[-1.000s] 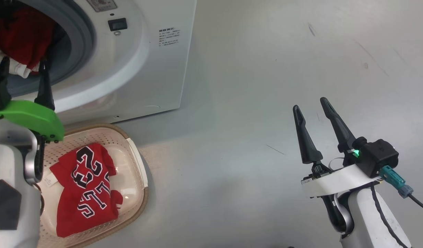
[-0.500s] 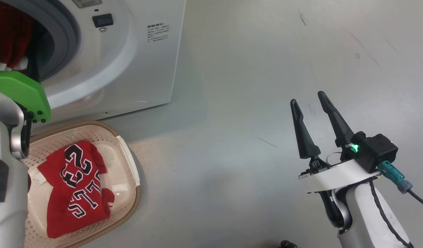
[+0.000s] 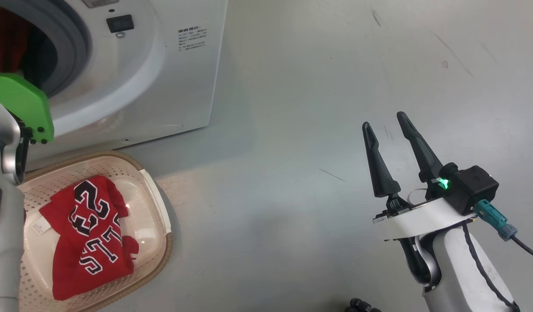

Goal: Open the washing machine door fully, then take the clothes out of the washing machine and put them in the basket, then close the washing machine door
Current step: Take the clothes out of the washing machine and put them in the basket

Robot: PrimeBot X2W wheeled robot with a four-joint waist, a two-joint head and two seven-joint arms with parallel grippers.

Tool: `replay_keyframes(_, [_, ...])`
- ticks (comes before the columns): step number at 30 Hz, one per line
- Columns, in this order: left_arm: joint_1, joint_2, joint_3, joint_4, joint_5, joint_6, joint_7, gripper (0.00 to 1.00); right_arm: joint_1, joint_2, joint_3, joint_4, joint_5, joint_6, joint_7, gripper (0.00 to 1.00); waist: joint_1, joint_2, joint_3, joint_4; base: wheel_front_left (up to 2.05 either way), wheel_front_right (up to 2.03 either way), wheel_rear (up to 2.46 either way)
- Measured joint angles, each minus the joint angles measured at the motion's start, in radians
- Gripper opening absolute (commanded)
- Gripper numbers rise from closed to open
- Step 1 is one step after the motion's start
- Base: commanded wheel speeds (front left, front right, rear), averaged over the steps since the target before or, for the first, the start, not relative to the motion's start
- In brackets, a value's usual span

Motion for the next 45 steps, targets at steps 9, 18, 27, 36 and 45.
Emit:
replay_keyframes(9, [-0.044,0.017,0.002,0.069,0.015,0.008,0.027,1.00,-0.008,0.000,0.004,0.000,0.005,-0.001,0.000,1.00,0.0000,0.0000,0.012,-0.007,0.00,0.00,0.00])
replay_keyframes(18, [-0.078,0.020,0.003,0.114,0.019,0.010,0.027,1.00,-0.014,0.000,0.005,0.000,0.006,-0.008,0.000,1.00,0.0000,0.0000,0.019,-0.009,0.00,0.00,0.00])
replay_keyframes(27, [-0.096,0.018,0.007,0.150,0.019,0.010,0.012,0.00,-0.018,0.000,0.007,0.000,0.010,-0.009,0.000,1.00,0.0000,0.0000,0.021,-0.006,0.00,0.00,0.00])
replay_keyframes(36, [-0.101,-0.007,0.013,0.174,0.011,0.010,-0.081,0.00,-0.019,0.000,-0.002,0.005,0.009,-0.017,0.000,1.00,0.0000,0.0000,0.008,0.010,0.00,0.00,0.00])
replay_keyframes(45, [-0.076,-0.045,0.030,0.179,-0.019,0.010,-0.225,0.00,-0.027,0.000,-0.017,0.020,-0.009,-0.017,0.000,1.00,0.0000,0.0000,-0.045,0.037,0.00,0.00,0.00])
